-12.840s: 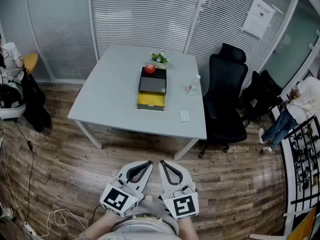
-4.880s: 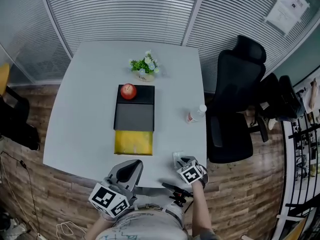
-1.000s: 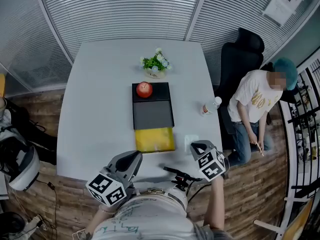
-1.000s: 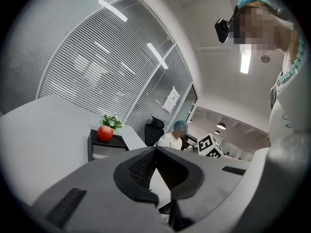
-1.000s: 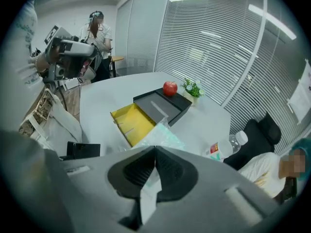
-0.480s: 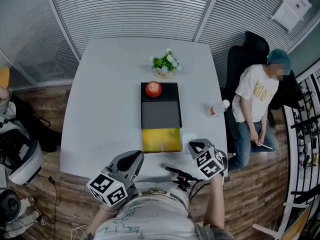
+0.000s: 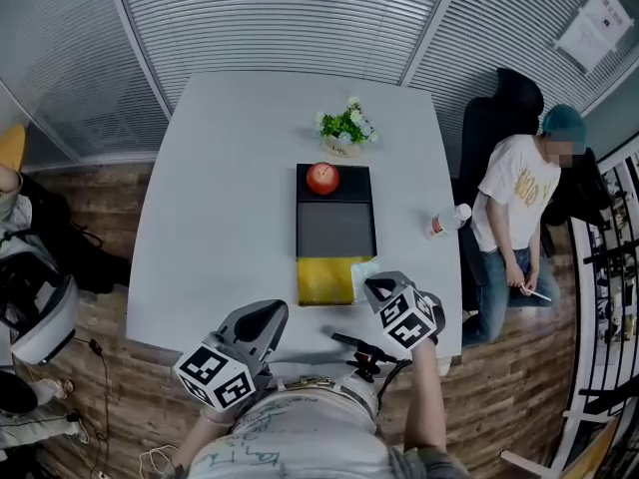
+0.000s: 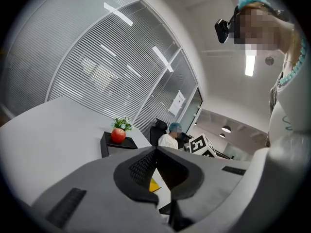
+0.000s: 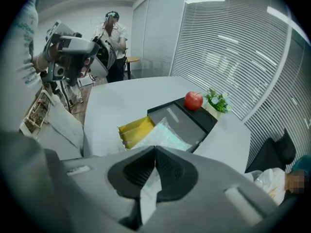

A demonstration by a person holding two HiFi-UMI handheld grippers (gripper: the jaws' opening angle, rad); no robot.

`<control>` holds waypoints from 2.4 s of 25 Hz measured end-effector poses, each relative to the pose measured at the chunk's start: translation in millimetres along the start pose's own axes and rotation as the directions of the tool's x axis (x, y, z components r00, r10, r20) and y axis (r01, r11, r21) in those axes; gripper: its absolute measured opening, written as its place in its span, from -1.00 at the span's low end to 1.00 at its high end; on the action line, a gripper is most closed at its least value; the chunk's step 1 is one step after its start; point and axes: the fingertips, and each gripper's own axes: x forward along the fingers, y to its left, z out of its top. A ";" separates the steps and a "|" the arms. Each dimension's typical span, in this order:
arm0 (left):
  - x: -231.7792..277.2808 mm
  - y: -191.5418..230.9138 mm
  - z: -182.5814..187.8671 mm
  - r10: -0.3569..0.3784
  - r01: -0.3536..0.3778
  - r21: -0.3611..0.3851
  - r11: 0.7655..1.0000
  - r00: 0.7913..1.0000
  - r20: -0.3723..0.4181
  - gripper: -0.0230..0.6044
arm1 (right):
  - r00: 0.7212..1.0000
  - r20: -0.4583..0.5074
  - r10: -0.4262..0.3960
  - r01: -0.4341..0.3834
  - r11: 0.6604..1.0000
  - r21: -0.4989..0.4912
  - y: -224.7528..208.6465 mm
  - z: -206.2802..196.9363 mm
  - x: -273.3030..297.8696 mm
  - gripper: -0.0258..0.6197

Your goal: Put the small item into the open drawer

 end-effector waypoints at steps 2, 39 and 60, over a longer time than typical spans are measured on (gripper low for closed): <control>-2.7 3.5 2.3 0.002 -0.002 0.002 1.000 1.000 0.002 -0.94 | 1.000 0.002 0.010 -0.010 1.000 -0.008 2.7 6.7 3.3 -0.91; -6.9 1.0 -0.8 0.020 -0.020 -0.009 1.000 1.000 -0.008 -0.94 | 0.998 0.000 0.068 -0.068 0.994 -0.084 19.9 24.7 18.4 -0.91; 12.2 -1.3 -6.3 0.048 -0.048 -0.036 0.998 0.999 0.003 -0.94 | 0.984 -0.050 0.168 -0.173 0.977 -0.122 20.0 1.7 58.0 -0.91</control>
